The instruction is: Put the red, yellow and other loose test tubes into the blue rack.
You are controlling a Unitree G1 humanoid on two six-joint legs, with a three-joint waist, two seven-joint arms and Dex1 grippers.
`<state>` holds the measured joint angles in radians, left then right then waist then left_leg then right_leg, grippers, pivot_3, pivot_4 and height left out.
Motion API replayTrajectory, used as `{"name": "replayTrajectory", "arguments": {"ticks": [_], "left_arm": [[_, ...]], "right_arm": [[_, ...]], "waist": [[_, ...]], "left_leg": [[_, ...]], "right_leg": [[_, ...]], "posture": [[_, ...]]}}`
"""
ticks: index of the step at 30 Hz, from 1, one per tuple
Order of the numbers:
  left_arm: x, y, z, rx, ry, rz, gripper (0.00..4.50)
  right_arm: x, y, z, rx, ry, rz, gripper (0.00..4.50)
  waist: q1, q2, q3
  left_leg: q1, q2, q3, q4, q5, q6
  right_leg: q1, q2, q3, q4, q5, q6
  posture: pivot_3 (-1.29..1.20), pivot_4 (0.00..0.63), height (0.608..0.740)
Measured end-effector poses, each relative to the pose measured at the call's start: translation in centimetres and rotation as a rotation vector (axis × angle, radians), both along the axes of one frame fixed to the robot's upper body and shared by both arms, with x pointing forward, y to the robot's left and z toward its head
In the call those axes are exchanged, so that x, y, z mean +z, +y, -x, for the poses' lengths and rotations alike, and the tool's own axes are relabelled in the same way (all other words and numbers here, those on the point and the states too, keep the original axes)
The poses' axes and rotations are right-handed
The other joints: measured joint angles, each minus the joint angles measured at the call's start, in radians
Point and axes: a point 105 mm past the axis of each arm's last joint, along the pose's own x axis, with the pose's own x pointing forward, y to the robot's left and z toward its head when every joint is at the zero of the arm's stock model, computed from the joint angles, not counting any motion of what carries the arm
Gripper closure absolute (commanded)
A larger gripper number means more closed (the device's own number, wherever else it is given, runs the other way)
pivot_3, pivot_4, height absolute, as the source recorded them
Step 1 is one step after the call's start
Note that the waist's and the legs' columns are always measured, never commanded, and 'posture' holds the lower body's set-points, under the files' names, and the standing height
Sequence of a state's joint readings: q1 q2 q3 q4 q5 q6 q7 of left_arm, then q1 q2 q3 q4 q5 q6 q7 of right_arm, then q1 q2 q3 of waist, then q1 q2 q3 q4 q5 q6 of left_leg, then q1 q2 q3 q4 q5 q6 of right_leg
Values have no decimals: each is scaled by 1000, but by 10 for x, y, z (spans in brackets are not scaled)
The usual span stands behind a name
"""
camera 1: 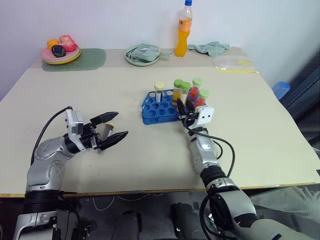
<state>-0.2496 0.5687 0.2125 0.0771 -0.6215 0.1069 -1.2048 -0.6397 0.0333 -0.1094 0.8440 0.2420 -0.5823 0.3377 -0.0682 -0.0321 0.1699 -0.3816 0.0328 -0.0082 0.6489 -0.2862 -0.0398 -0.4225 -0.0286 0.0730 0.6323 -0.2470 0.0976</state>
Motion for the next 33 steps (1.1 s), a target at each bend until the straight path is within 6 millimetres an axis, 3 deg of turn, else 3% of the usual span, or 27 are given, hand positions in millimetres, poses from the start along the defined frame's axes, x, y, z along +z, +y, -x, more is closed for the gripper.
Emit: {"name": "replayTrajectory", "arguments": {"ticks": [3,4,11,18,25,28,33], "left_arm": [[0,0,1,-7,-7,-3,0],[0,0,1,-10,-7,-3,0],[0,0,0,-7,-8,0,0],[-7,5,3,0,8,-4,0],[-9,11,3,54,25,-37,0],[-7,16,1,85,28,-63,0],[4,33,0,157,14,-73,0]], "right_arm": [[-2,-4,2,0,0,4,313],[-2,-4,2,-2,-3,12,48],[15,-12,12,5,-93,95,48],[18,-43,58,77,-128,246,48],[46,-69,99,311,-114,385,48],[64,-64,122,515,-122,476,48],[88,-58,126,661,-166,530,48]], "waist": [[-1,0,0],[-2,0,0],[1,0,0],[2,1,0],[4,2,1],[7,2,1],[11,2,1]], "left_leg": [[1,0,0,0,0,0],[1,0,0,0,0,0],[1,0,1,0,0,0],[2,0,1,0,0,0],[8,0,1,-1,0,0],[9,0,1,0,0,0],[9,0,1,0,0,0]], "right_leg": [[0,0,0,0,0,0],[0,0,0,0,0,0],[1,-1,0,0,0,0],[1,0,1,0,0,0],[9,1,1,-2,-2,-2],[9,2,1,-2,-2,-2],[10,2,1,-2,-2,-2]], "posture": [[0,150,740],[0,150,740],[0,150,740],[0,150,740],[0,150,740],[0,150,740],[0,150,740]]}}
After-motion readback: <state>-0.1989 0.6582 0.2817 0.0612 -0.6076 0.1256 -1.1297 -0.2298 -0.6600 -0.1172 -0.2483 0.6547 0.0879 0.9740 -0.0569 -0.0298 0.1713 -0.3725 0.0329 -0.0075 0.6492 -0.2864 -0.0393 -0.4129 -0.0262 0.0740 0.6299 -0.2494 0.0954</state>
